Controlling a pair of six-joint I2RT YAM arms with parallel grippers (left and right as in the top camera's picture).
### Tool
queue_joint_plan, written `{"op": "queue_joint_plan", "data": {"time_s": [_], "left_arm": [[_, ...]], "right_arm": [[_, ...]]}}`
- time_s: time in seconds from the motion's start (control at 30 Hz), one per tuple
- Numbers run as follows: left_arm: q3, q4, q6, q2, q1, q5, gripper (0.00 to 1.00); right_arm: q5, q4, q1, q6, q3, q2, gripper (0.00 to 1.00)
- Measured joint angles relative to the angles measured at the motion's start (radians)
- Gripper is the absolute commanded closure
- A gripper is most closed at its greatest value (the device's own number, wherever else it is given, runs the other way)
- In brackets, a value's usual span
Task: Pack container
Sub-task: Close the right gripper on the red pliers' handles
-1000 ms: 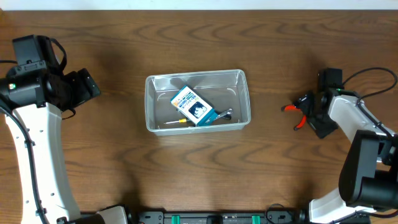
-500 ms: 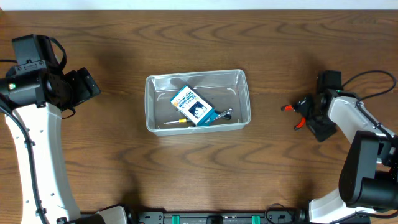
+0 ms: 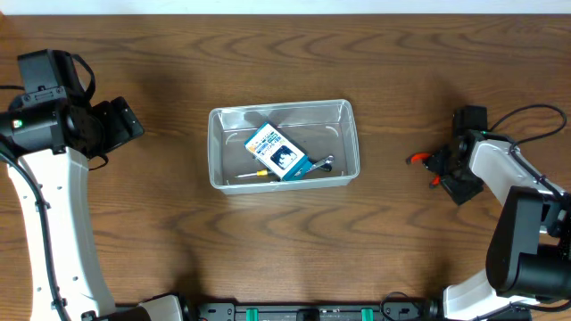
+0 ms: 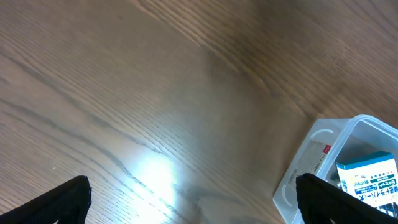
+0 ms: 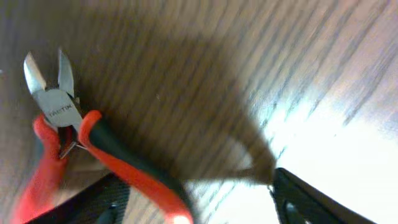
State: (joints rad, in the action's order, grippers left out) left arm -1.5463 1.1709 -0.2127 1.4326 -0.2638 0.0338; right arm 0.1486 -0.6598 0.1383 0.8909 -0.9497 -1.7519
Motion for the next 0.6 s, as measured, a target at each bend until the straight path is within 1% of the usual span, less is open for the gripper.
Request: {"op": "queue_joint_plan", "data": {"time_s": [0.03, 0.1, 0.2, 0.27, 0.37, 0.6], "left_arm": [[0.000, 0.000, 0.000, 0.000, 0.000, 0.000, 0.02], [0.000, 0.000, 0.000, 0.000, 0.000, 0.000, 0.02], [0.000, 0.000, 0.000, 0.000, 0.000, 0.000, 0.02], [0.000, 0.000, 0.000, 0.000, 0.000, 0.000, 0.02], [0.000, 0.000, 0.000, 0.000, 0.000, 0.000, 0.02], [0.000, 0.000, 0.000, 0.000, 0.000, 0.000, 0.02]], "right_arm": [[0.005, 0.007, 0.000, 0.003, 0.003, 0.000, 0.39], [0.013, 0.023, 0.000, 0.005, 0.007, 0.000, 0.44], [0.018, 0.041, 0.000, 0.008, 0.013, 0.000, 0.48], [0.020, 0.051, 0.000, 0.009, 0.020, 0.003, 0.53], [0.027, 0.060, 0.000, 0.011, 0.035, 0.013, 0.58], [0.035, 0.075, 0.000, 0.013, 0.056, 0.027, 0.62]]}}
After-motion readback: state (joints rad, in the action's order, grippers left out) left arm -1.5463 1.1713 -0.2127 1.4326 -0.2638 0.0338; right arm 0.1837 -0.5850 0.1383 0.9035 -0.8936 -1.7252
